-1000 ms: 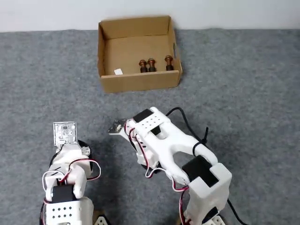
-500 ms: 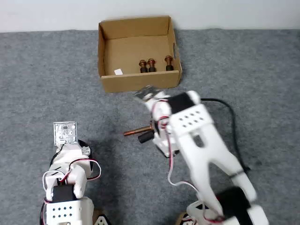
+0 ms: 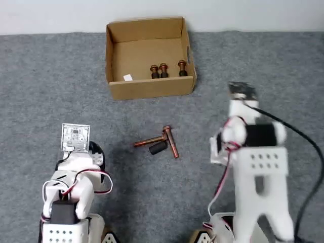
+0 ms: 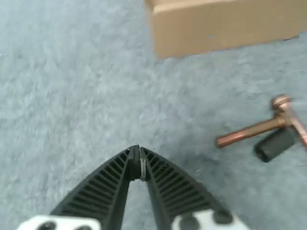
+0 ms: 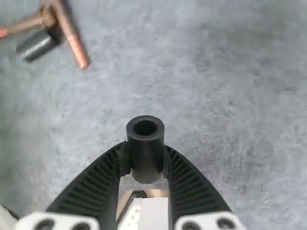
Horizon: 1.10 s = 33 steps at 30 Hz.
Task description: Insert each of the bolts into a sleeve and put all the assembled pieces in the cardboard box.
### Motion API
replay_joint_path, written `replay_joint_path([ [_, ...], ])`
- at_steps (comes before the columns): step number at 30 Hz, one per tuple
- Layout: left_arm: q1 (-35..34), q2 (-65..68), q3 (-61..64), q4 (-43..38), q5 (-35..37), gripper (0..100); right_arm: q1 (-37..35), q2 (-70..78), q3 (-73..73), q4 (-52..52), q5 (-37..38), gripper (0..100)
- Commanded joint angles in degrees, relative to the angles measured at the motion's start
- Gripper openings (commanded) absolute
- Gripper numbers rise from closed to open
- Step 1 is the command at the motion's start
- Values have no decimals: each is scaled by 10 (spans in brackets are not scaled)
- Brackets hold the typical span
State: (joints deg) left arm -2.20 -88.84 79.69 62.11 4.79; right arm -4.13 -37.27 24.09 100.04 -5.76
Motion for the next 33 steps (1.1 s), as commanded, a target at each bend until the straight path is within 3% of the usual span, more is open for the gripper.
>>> replay_joint_path([
  [1,16,3,-60,32,-4,9,35,-87,29,-18,-21,8],
  [8,16,148,-123,38,-31,96,57,-232,181,-72,-18,8],
  [20,18,563,-422,38,-95,60,78,-465,336,-123,-6,8],
  [25,69,669,-491,59,-185,5,78,-563,367,-127,12,8],
  [33,157,821,-582,62,-260,5,77,-660,390,-138,12,8],
])
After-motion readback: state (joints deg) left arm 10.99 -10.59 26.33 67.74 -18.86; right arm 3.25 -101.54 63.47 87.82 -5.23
